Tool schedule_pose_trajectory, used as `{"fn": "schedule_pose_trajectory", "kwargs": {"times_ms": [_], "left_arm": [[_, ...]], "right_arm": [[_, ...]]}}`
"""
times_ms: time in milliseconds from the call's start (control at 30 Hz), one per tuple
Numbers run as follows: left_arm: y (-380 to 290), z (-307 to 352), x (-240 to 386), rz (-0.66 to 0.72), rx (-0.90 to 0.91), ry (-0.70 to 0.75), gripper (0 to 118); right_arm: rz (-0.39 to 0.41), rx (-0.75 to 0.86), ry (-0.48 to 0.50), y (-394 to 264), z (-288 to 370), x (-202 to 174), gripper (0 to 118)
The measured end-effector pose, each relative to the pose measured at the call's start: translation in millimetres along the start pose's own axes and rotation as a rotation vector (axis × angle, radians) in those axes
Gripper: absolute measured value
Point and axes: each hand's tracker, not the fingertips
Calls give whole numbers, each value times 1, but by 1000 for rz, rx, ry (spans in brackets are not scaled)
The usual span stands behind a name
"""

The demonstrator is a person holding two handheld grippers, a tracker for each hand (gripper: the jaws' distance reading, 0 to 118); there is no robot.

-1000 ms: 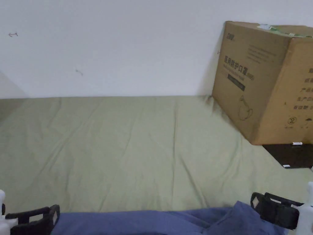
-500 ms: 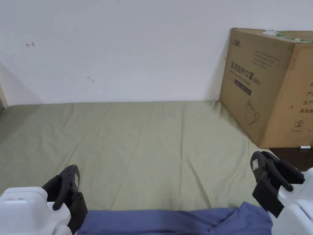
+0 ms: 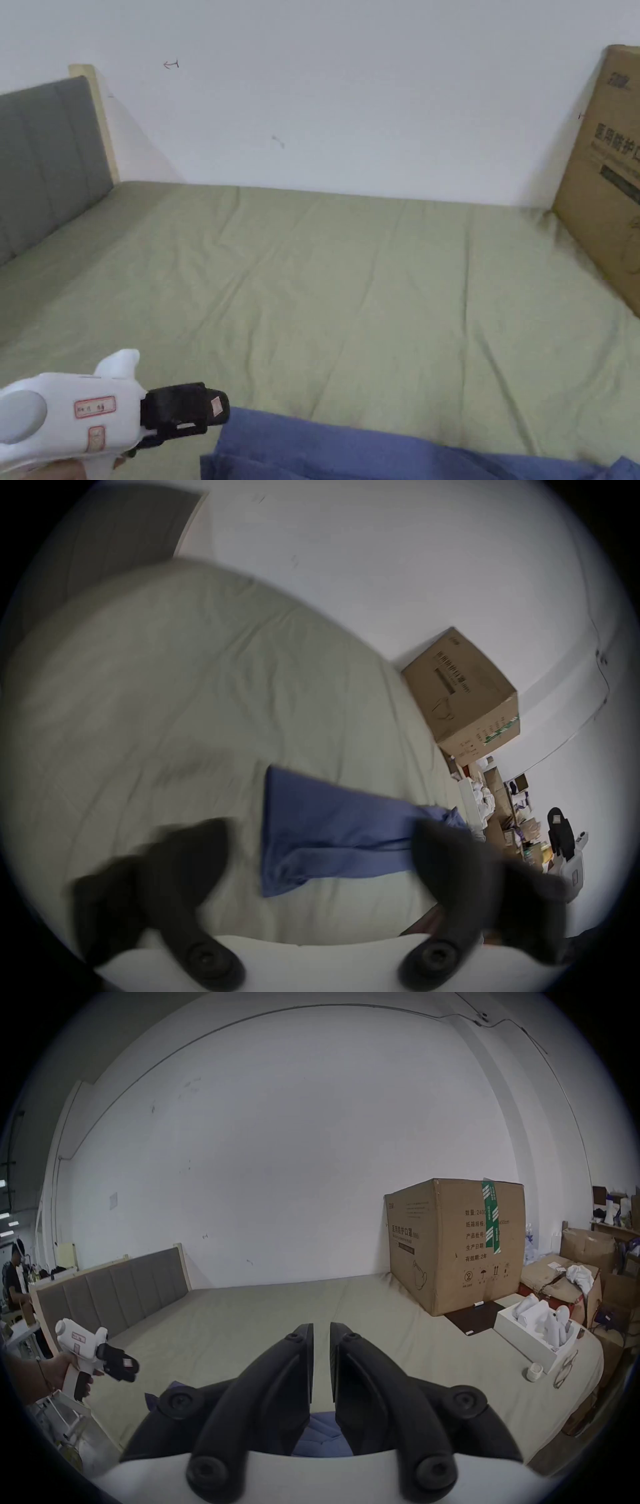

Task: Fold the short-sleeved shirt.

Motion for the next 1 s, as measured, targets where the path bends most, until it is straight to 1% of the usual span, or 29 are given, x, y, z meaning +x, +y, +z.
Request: {"fn": "schedule_pose_trajectory", "kwargs": {"times_ms": [33, 67, 133, 167, 233, 267, 300, 333, 400, 433, 467, 500, 533, 567, 600, 633, 667, 700, 767, 800, 867, 933, 1000], "left_arm": [[-7, -10, -6, 14, -25, 0, 118], [-9, -13, -17, 34, -4, -41, 113], [-9, -35, -36, 90, -61, -102, 116], [-20, -46, -37, 122, -77, -142, 117], [-27, -70, -48, 204, -120, -214, 118], [-26, -84, -63, 216, -86, -263, 118], [-21, -92, -77, 216, -31, -316, 118], [-15, -100, -80, 214, -36, -381, 118], [-11, -120, -87, 297, -92, -505, 118], [-19, -120, -75, 328, -114, -572, 118], [-21, -127, -72, 342, -134, -600, 118], [-24, -134, -70, 356, -131, -623, 113], [-26, -140, -69, 377, -125, -650, 99], [-32, -143, -70, 391, -113, -627, 49], [-35, -150, -72, 412, -110, -567, 6], [-40, -157, -73, 406, -124, -407, 5], [-46, -163, -75, 360, -123, -235, 5], [-43, -151, -64, 346, -46, -424, 5], [-34, -146, -48, 252, -97, -272, 5], [-30, -139, -39, 231, -88, -241, 6], [-25, -116, -16, 115, -57, -108, 6], [-23, -86, 1, 14, -26, -42, 6], [-19, -49, 11, -46, 30, 7, 6]], "right_arm": [[16, 1, -5, -1, -3, -3, 9], [28, -3, -1, -1, -7, -7, 7], [58, -2, -8, -2, -12, -13, 5], [72, -6, -6, -2, -15, -17, 3], [97, -6, 0, -1, -19, -21, 3], [105, -12, 8, -1, -22, -23, 3], [107, -16, 13, -1, -25, -24, 3], [103, -23, 16, -1, -27, -22, 3], [73, -36, 29, -3, -32, -22, 3], [57, -42, 32, -4, -35, -21, 3], [52, -48, 28, -5, -37, -21, 3], [48, -55, 25, -6, -39, -21, 3], [44, -65, 24, -8, -42, -20, 3], [39, -77, 23, -10, -43, -20, 3], [33, -89, 23, -11, -44, -19, 3], [25, -101, 25, -13, -45, -18, 3], [16, -110, 25, -14, -45, -17, 3], [10, -115, 24, -15, -44, -17, 3], [2, -121, 22, -15, -43, -15, 3], [1, -122, 22, -14, -42, -14, 3], [11, -115, 22, -13, -39, -11, 3], [29, -99, 17, -11, -35, -10, 3], [25, -93, 9, -9, -32, -9, 3]]}}
